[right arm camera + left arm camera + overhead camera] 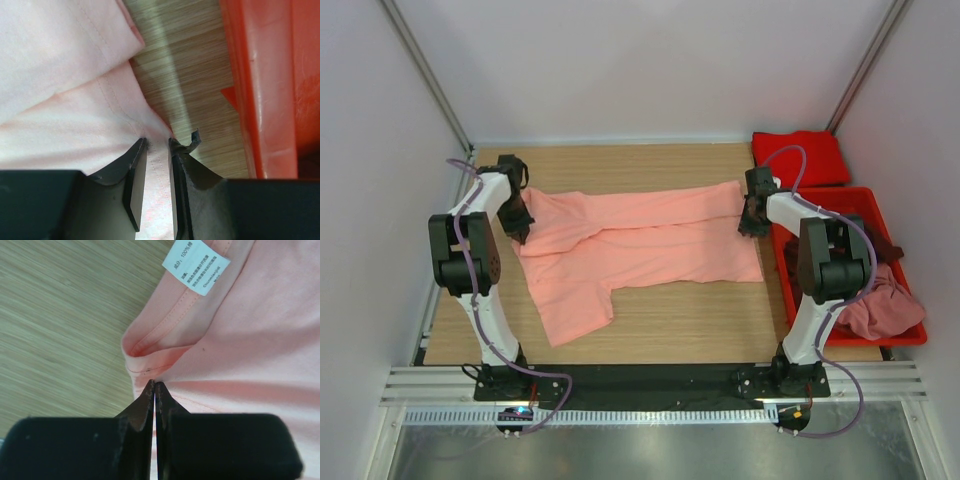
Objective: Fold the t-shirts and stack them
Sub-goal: Fold the tshirt
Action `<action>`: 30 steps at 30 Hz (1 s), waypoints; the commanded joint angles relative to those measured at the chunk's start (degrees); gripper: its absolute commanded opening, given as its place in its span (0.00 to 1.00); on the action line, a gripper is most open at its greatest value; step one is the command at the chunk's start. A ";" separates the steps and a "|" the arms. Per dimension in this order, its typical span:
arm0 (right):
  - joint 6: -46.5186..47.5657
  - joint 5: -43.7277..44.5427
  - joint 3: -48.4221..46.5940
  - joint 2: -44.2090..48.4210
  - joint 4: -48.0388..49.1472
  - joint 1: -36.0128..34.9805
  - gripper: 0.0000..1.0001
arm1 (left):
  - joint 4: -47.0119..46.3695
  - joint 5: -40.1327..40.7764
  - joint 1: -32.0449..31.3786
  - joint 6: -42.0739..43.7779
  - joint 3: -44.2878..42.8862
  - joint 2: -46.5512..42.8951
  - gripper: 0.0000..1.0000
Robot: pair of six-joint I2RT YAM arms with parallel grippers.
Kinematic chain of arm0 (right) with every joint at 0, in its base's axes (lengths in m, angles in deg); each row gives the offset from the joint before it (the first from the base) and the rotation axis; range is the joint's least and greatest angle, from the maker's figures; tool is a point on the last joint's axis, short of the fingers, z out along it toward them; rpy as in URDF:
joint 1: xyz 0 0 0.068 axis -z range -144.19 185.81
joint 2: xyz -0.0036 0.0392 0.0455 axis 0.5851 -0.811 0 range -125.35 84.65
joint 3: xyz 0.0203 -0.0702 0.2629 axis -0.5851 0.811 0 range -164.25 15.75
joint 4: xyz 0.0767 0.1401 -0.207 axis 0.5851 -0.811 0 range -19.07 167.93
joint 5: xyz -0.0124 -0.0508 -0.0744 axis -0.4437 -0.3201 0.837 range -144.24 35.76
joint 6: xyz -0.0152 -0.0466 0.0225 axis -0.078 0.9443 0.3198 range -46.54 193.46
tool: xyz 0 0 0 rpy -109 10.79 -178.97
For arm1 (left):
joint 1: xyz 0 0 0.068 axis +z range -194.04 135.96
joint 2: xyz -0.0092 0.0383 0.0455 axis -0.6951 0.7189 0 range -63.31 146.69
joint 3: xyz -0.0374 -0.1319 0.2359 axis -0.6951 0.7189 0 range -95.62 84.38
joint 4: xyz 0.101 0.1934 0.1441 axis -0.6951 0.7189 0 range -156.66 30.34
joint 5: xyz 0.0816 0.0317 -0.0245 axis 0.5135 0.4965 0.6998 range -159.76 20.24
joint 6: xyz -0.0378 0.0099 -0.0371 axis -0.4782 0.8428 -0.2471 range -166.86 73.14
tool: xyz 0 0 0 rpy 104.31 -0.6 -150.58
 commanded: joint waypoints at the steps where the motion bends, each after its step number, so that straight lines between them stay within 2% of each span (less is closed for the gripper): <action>1: 0.63 4.16 1.65 -1.68 -1.29 0.91 0.30 | 2.56 4.92 0.69 -0.31 -1.90 -1.89 0.00; 12: 0.54 4.25 1.21 -0.98 -1.91 1.35 0.30 | 3.71 6.42 0.77 -0.31 -3.05 -1.89 0.00; 15: 0.46 1.79 0.94 -0.28 -1.99 1.35 0.31 | 3.19 3.27 0.69 -0.22 -3.66 -1.46 0.00; 21: -0.86 -4.36 -5.29 1.31 -4.45 1.35 0.32 | 3.71 -2.72 0.77 -0.92 -7.43 1.09 0.01; 24: -1.13 -6.12 -8.37 0.87 -5.59 1.35 0.32 | 4.59 -1.59 0.51 -1.18 -9.28 1.10 0.17; 25: -1.13 -6.48 -9.50 0.44 -5.94 1.35 0.32 | 4.59 -0.02 0.42 -1.19 -9.29 0.57 0.29; 27: -1.12 -7.53 -10.22 0.08 -6.21 1.43 0.32 | 4.59 1.84 -0.10 -1.45 -8.85 -1.09 0.36; 30: -1.39 -7.27 -10.74 -0.53 -5.25 1.43 0.33 | 1.88 5.88 -1.85 -2.15 -3.51 -8.36 0.40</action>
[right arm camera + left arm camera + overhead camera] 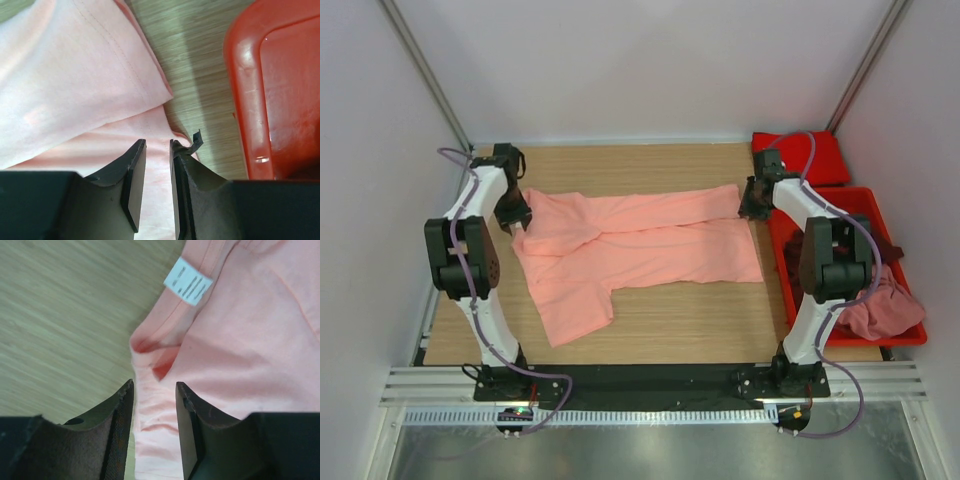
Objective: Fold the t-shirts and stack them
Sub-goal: Fold the tshirt
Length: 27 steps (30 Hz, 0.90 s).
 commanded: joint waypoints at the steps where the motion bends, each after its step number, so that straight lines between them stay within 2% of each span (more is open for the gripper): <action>1: -0.86 -1.26 -2.22 -0.97 -0.48 0.10 0.33 | -1.15 4.42 -2.25 -1.08 3.42 -10.40 0.41; 4: -1.04 -1.96 -3.10 -2.03 -0.66 0.10 0.33 | -4.05 -0.48 -2.26 -1.87 10.87 -16.45 0.41; 8: -1.39 -1.44 -2.49 -3.43 0.13 0.10 0.33 | -6.94 -9.44 -2.35 -2.31 19.83 -20.25 0.40; 12: -2.62 0.40 -0.21 -3.70 1.01 0.01 0.32 | -8.88 -13.57 -2.26 -2.93 24.33 -18.25 0.40; 14: -2.80 0.85 1.02 -3.61 1.19 0.01 0.32 | -9.23 -12.46 -2.26 -2.75 24.52 -16.05 0.40; 17: -2.54 1.03 4.10 -2.56 2.33 -0.07 0.32 | -8.89 -9.64 -0.95 -2.66 20.14 -14.55 0.41; 21: -1.66 -0.20 5.86 -0.45 2.33 0.10 0.32 | -11.69 -8.84 1.60 -2.75 11.08 -11.75 0.52; 24: -0.87 -2.75 2.63 0.78 0.59 0.10 0.33 | -16.88 -11.57 2.75 -2.05 5.99 -9.02 0.56; 27: 0.10 -4.15 -2.38 0.26 0.22 0.19 0.35 | -16.01 -14.55 2.66 -0.12 -2.44 -1.83 0.56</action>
